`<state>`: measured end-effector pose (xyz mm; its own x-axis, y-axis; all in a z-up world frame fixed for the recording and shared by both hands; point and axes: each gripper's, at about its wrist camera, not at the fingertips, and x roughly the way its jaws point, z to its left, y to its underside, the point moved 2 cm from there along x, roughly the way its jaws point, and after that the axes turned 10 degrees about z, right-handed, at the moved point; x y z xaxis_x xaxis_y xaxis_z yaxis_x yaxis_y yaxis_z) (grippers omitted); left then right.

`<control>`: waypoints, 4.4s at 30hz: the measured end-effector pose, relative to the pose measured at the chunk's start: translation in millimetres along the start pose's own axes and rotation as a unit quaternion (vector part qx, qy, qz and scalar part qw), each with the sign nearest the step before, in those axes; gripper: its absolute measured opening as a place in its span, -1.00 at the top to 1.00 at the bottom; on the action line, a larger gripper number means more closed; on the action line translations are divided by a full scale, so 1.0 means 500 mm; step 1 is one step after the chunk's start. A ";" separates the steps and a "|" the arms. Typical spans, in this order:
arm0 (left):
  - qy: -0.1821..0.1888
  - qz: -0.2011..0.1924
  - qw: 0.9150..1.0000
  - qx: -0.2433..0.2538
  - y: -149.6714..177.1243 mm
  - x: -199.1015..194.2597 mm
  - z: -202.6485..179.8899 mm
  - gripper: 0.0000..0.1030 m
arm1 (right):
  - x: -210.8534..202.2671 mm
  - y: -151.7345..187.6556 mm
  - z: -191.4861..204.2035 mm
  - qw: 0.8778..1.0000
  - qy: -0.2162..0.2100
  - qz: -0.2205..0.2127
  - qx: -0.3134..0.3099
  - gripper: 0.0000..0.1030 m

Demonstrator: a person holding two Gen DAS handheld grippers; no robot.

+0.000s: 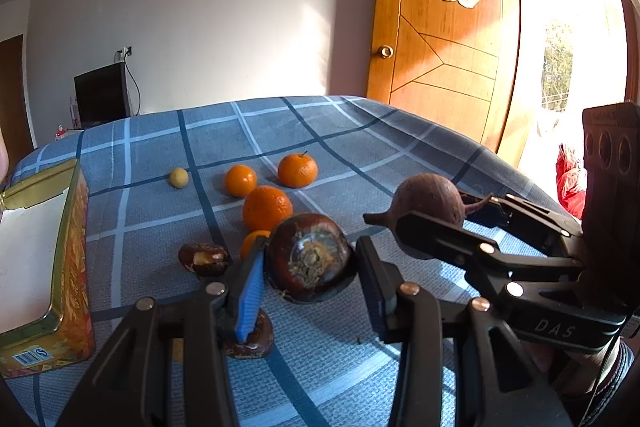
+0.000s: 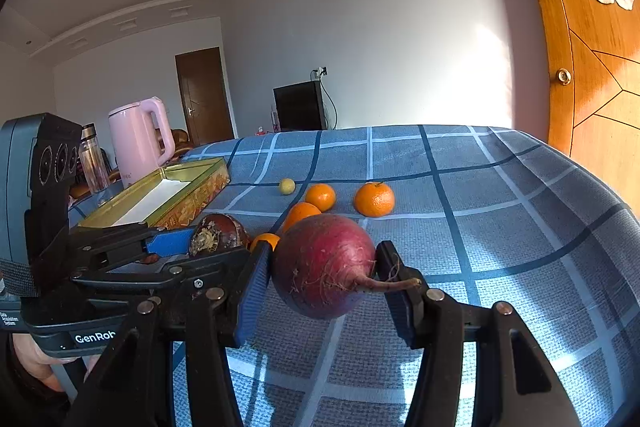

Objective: Organize fruits
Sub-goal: 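Grasp a brown mangosteen with the left gripper while the right holds the beet, then carry the mangosteen and beet over the tin tray with both grippers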

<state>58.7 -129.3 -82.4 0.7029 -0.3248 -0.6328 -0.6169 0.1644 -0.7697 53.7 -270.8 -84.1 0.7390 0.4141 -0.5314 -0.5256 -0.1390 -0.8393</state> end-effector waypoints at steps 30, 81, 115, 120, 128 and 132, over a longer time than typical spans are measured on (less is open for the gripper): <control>-0.044 -0.076 0.996 0.026 -0.012 -0.059 -0.011 0.12 | -0.029 0.008 0.013 0.998 -0.004 -0.054 -0.026 -0.07; -0.183 -0.071 0.971 -0.135 0.015 -0.159 0.354 0.12 | 0.108 -0.159 0.242 0.992 -0.065 0.005 -0.107 -0.07; -0.246 0.011 0.950 -0.193 0.079 -0.150 0.534 0.12 | 0.306 -0.186 0.478 0.967 -0.127 0.087 -0.205 -0.07; -0.249 0.020 0.949 -0.192 0.081 -0.144 0.538 0.12 | 0.325 -0.179 0.489 0.965 -0.130 0.098 -0.208 -0.08; -0.250 0.031 0.948 -0.193 0.084 -0.140 0.545 0.12 | 0.358 -0.182 0.496 0.963 -0.133 0.111 -0.207 -0.08; -0.251 0.041 0.948 -0.193 0.084 -0.135 0.548 0.12 | 0.368 -0.176 0.499 0.962 -0.139 0.118 -0.205 -0.08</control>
<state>82.6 154.9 -95.1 0.6667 0.1740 -0.7247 -0.6924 -0.2152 -0.6887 130.8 42.0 -79.4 0.4486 0.5437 -0.7094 -0.4132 -0.5776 -0.7040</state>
